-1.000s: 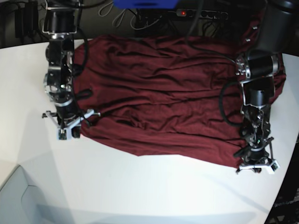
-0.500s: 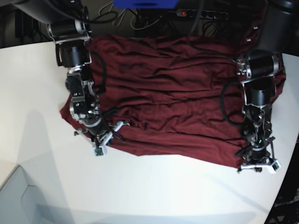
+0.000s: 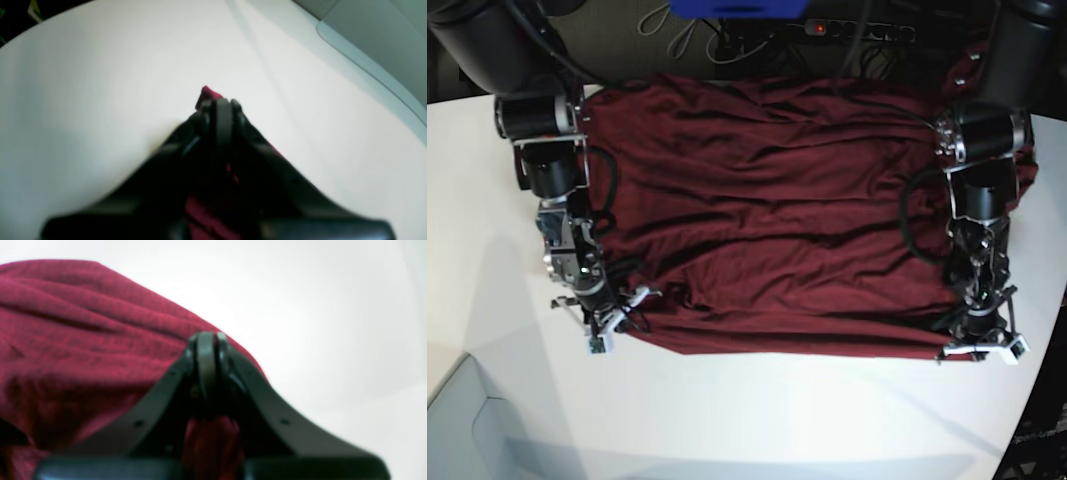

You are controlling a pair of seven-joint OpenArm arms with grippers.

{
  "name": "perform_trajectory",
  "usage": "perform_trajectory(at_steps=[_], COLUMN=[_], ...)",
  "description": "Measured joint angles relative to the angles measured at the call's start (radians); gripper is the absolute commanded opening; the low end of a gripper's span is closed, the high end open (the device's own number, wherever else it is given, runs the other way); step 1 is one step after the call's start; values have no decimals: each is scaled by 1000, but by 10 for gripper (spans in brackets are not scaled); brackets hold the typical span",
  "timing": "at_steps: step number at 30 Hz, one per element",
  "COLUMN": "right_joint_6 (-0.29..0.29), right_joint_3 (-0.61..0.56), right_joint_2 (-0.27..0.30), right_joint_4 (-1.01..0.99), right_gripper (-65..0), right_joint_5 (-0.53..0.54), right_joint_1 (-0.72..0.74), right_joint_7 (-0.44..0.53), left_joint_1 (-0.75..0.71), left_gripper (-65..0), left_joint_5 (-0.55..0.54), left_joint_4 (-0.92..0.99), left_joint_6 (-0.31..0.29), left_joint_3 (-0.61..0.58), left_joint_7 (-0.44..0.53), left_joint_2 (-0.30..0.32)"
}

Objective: Layout the t-shirt on the table in an organized manner, then fold the t-shirt properly
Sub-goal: 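Drag the held shirt edges with both grippers, stretching the body wider, then move the left gripper along the shirt edge and regrasp the fabric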

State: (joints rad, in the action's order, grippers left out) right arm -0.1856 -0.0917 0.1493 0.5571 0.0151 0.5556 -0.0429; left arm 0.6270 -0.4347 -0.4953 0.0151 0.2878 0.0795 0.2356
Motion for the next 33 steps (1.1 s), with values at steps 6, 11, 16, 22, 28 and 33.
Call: perform_trajectory(at_steps=[6, 11, 16, 22, 28, 33], right_joint_6=[0, 0, 2, 0, 3, 7], right_joint_3=[2, 2, 13, 155, 174, 174], right_joint_2=[5, 5, 4, 12, 22, 22], right_joint_4=[0, 1, 0, -3, -4, -4], right_gripper=[-643, -643, -643, -643, -643, -643], right_joint_5=[0, 0, 0, -8, -8, -8], right_joint_1=[0, -3, -3, -5, -5, -9], right_joint_7=[0, 3, 3, -12, -16, -13], left_joint_1=[41, 89, 123, 139, 137, 136], left_gripper=[-645, -645, -645, -644, -459, -325], left_joint_5=[-3, 5, 5, 5, 8, 4], left_joint_4=[13, 12, 51, 124, 124, 121], left_joint_6=[4, -8, -7, -7, -8, -7], left_joint_3=[-2, -2, -2, -2, -2, -2], left_joint_7=[-4, 0, -1, -1, -2, 0], left_joint_2=[-10, -27, -23, -19, -19, -19])
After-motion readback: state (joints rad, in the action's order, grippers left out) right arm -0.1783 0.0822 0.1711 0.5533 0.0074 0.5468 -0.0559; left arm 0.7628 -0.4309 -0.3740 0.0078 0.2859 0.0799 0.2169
